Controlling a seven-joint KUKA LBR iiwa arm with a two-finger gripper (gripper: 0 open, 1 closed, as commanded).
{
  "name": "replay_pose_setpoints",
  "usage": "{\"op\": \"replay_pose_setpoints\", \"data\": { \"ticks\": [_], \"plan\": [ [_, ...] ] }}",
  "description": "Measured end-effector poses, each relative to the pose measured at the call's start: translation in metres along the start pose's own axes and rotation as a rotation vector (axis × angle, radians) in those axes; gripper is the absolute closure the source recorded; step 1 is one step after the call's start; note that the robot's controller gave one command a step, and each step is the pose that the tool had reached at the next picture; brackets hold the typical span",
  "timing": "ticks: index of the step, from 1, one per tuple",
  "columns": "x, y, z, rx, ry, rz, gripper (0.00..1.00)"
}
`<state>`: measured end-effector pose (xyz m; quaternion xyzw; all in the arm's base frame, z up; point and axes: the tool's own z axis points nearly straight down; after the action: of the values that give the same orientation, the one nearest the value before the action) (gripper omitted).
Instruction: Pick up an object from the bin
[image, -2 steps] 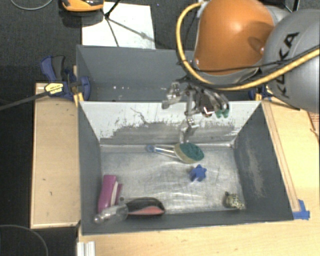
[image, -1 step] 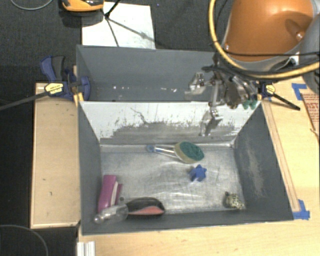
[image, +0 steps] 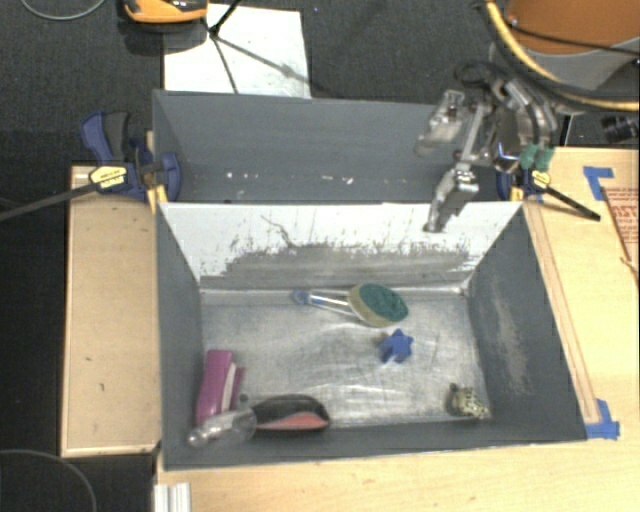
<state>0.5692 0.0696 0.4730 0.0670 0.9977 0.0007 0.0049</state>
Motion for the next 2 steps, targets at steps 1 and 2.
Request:
{"op": "replay_pose_setpoints", "data": {
  "ticks": [1, 2],
  "plan": [
    [0.006, 0.015, 0.139, -0.001, 0.010, -0.446, 0.00],
    [0.025, 0.052, 0.276, -0.003, 0.014, -0.689, 0.00]
  ]
}}
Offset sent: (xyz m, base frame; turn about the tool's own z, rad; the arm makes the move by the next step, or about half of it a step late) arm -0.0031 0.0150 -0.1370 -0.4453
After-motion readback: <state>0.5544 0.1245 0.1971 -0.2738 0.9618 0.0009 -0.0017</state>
